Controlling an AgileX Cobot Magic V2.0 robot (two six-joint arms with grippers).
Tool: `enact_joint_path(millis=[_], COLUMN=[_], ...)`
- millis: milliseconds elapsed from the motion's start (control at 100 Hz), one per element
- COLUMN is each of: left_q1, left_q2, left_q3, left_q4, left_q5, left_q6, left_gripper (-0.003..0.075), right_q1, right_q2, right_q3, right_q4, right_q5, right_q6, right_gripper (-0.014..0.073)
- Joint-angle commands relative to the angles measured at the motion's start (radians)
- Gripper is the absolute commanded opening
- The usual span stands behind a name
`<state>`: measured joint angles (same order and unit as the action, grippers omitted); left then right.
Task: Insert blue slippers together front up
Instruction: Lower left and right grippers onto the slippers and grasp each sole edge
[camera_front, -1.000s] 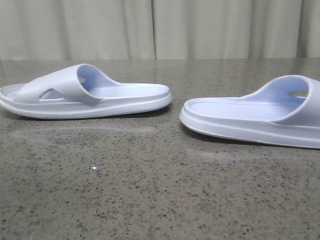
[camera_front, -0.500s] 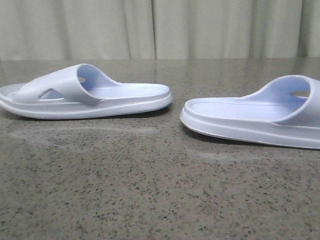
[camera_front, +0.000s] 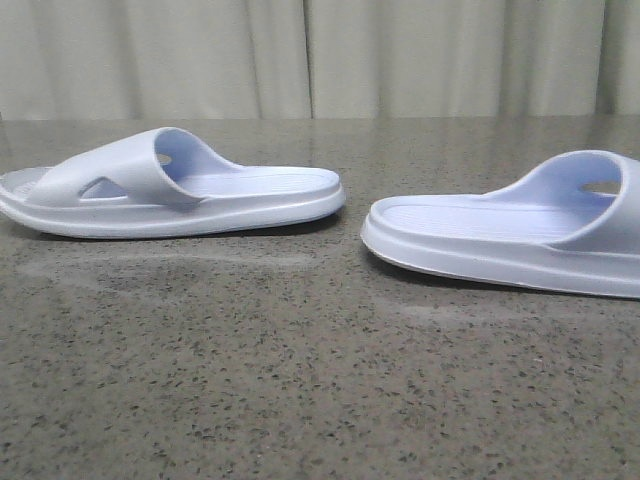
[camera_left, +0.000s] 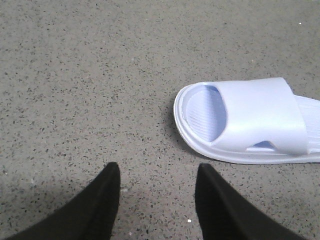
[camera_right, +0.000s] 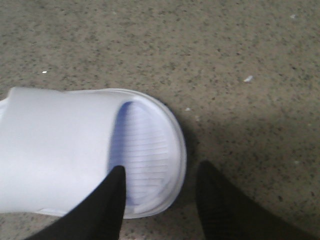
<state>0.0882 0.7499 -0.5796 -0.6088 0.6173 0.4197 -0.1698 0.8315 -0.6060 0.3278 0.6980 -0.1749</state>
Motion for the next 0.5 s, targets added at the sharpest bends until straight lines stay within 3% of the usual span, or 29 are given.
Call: enact_joint_path(millis=[0, 320, 490], left_q1=[0.002, 0.002, 0.002], left_q2=[0.008, 0.008, 0.008], left_q3=[-0.036, -0.036, -0.036], left_q4=[-0.04, -0.04, -0.04], left_q5=[-0.04, -0.04, -0.04], left_q6=[0.003, 0.004, 0.004], left_gripper=[0.0321, 0.0321, 0.0321], right_q1=[-0.025, -0.07, -0.109], right_q2=[0.043, 0.18, 0.255], right_q3=[-0.035, -0.038, -0.063], right_q4=[0.003, 0.071, 0.286], right_q5=[-0.042, -0.082, -0.026], right_q6=[-0.008, -0.09, -0.276], right_gripper=[0.0277, 0.0277, 0.0277])
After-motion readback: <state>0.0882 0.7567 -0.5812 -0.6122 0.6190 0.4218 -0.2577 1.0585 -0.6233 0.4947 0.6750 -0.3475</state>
